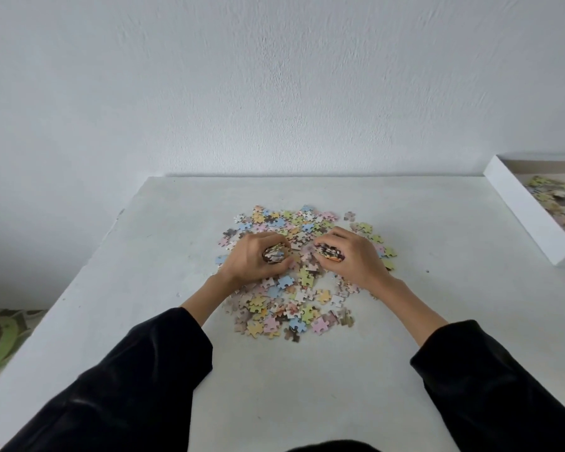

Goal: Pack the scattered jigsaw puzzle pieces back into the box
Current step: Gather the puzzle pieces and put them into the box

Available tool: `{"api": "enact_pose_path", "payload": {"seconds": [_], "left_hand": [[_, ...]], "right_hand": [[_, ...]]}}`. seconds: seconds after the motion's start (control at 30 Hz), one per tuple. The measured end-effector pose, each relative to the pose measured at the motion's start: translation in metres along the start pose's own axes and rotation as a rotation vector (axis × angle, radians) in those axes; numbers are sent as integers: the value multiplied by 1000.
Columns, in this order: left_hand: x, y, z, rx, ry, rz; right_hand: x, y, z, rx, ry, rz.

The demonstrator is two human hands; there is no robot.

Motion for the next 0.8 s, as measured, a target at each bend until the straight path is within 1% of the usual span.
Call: {"api": "enact_pose_path", "payload": {"seconds": [0.23, 0.37, 0.53, 0.67, 0.8], "left_hand": [[9, -5, -7, 89, 185, 14], [17, -12, 1, 56, 226, 8], [23, -20, 10, 16, 245, -7], [29, -25, 22, -67, 216, -25], [34, -27, 28, -95, 229, -32]], "right_hand": [[10, -8, 6, -89, -182, 89], [20, -18, 3, -92, -240, 138], [34, -30, 0, -59, -218, 167], [44, -34, -1, -78, -207, 193], [53, -38, -5, -80, -200, 233]]}}
Point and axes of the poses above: each hand's wrist, its own y-axis away from the middle knuckle, its own x-axis out of the back of the hand, z = x × y, the point moved 8 cm from there along -y, towards the middle knuckle, and after that the axes turned 10 degrees about x, right-handed, at the moved point
